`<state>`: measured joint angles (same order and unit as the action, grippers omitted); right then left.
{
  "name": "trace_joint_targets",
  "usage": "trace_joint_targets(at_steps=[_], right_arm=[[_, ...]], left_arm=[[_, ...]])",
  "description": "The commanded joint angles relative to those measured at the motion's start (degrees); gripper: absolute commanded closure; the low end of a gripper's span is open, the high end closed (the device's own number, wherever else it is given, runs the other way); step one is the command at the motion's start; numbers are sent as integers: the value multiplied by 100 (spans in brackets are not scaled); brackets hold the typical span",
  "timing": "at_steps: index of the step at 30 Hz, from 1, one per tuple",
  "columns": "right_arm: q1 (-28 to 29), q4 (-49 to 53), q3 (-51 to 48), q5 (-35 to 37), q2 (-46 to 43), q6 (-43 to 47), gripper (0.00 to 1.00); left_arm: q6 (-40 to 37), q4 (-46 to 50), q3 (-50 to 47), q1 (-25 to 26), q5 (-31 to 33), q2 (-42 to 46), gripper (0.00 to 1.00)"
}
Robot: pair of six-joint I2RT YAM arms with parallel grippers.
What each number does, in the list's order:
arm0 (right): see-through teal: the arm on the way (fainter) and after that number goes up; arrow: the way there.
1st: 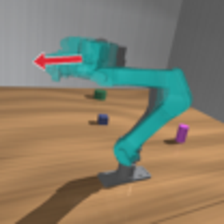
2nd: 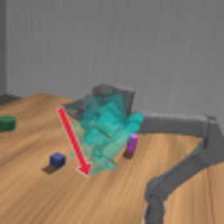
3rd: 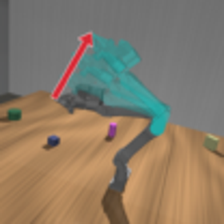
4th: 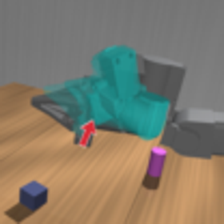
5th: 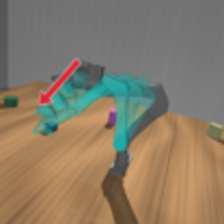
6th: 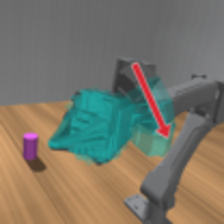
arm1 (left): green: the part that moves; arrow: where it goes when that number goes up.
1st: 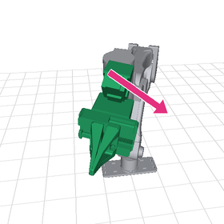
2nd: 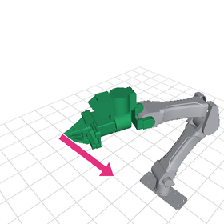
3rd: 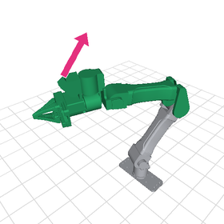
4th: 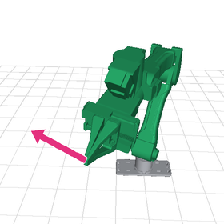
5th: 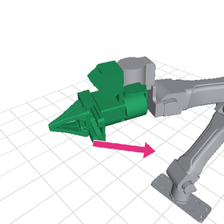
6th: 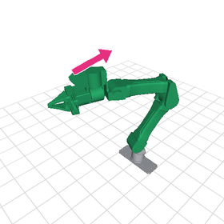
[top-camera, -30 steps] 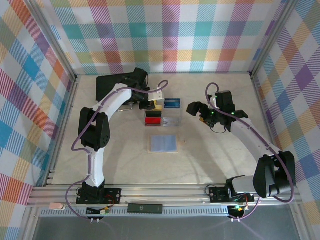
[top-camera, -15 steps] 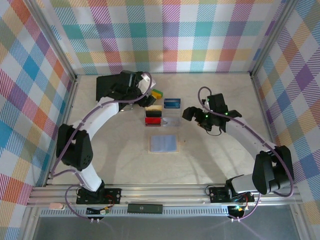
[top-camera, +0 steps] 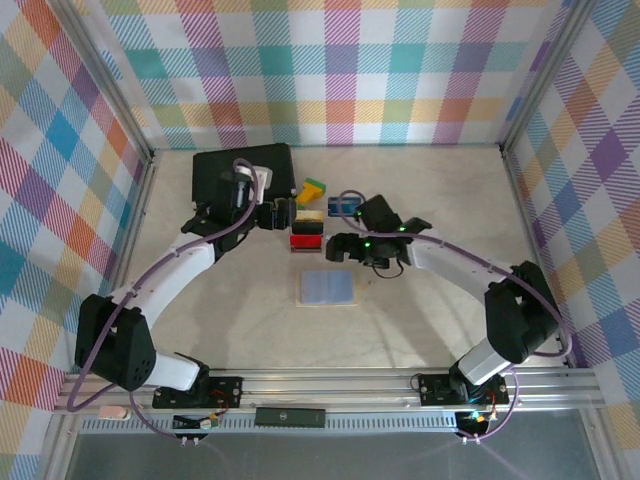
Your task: Take the credit cards out of the card holder
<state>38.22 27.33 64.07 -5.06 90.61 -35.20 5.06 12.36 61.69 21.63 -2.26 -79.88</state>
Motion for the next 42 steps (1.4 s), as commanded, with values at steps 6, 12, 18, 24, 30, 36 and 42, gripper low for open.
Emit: trace_joint_targets(at_steps=[6,12,18,24,30,36,42], right_arm=[[764,558,657,755,851,-363,9],[1081,918,1205,1024,1554,-524,11],[1199,1230,1746,1050,2151,-626,14],[1206,1562,2236,1071,2572,-592,15],[1206,1694,2463,1062,2759,-538,15],[1206,1775,2604,1028,2922,-523,12],[1213,1805,2610,1027,3016,-531,12]], left_arm=[[866,1010,-192,-121,362,483,0],[1103,916,-750,-224,495,893,0],[1428,868,-1079,-455,812,1067,0],[1544,657,-1272,-708,902,1347,0],[1594,627,-1309,-756,986,1397,0],[1682,626,-1330,-774,1182,1472,0],[1654,562,-1380,-774,1203,1624,0]])
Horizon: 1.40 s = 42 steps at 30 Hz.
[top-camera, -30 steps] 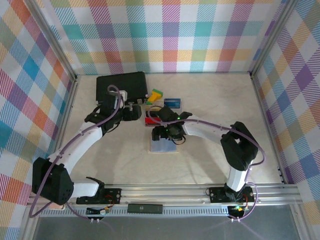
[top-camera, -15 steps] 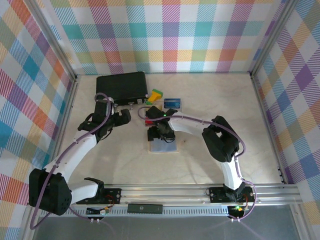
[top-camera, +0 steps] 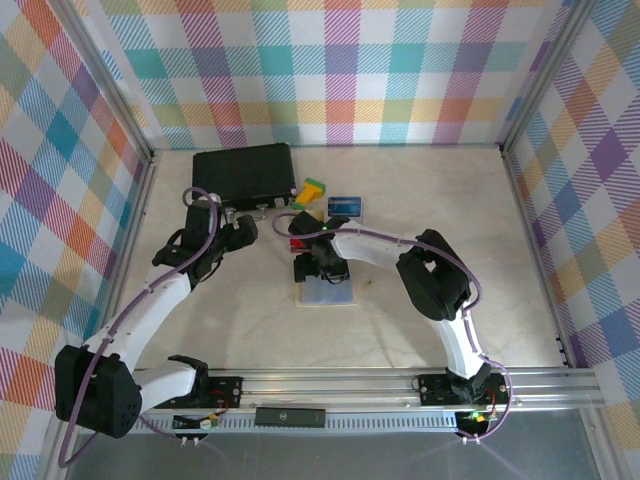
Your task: Take the credit cards out of the card holder
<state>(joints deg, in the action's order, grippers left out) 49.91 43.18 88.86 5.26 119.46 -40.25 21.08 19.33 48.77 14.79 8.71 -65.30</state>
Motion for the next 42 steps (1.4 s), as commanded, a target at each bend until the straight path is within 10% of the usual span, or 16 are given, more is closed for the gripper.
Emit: trace_joint_targets(at_steps=[1,25,42], right_arm=[[38,226,132,-11,153,-21,12],[40,670,114,370,423,-273,27],[20,222,-406,523,-193,-404,47]], left_arm=[[48,-138,-93,-90,113,167,0],[54,-88,-131,-90,127,228,0],[69,-95,-223,-90,-1306,10,5]])
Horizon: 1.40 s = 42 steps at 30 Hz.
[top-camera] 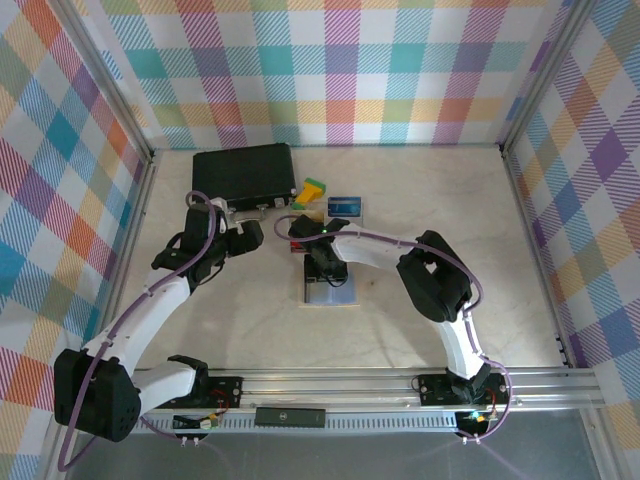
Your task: Take the credit cards out of the card holder
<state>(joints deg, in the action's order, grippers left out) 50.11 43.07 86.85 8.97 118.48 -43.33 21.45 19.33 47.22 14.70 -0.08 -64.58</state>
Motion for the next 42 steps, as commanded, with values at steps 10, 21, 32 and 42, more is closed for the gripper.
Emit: trace_joint_targets(at_steps=[10,21,32,42], right_arm=[[-53,-197,-548,-44,-353,-62,59],[-157,-809,-973,-372,-635,-35,67],[-256,-1079,-1282,-510,-822,-85,73],[-273,-1116,-1319,-518,-845,-78,73]], left_arm=[[443,-273,-292,6,-1483,-378,36],[1560,-1389,-665,1042,-2254,-1196,59],[2249,-2215,-683,1725,-2585,-2127,87],[2443,-2434,-674,1861,-2618,-2655,99]])
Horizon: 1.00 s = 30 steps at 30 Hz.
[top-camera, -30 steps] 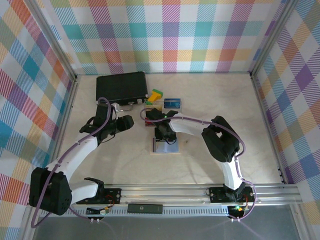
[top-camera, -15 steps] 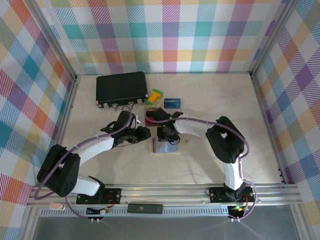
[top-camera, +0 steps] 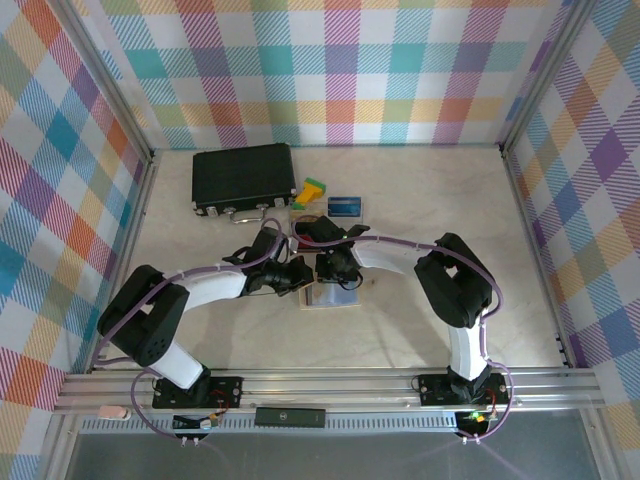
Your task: Take the credit cards out of the card holder
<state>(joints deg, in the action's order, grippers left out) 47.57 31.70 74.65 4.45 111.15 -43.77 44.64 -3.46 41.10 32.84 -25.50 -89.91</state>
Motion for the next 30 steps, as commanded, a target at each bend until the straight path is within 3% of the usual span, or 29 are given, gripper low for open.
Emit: trace_joint_targets(at_steps=[1,17,30], right_arm=[[-20,31,-100,-64,-111,-36,73],[-19,424,-59,463,-291,59,60],[-372,403,-873,881,-1230,-223,56]], left_arm=[[130,-148,-58,47,-65,-161,100],[-35,641,39,65,552,-534,100],[-243,913,391,65,430,-302,100]])
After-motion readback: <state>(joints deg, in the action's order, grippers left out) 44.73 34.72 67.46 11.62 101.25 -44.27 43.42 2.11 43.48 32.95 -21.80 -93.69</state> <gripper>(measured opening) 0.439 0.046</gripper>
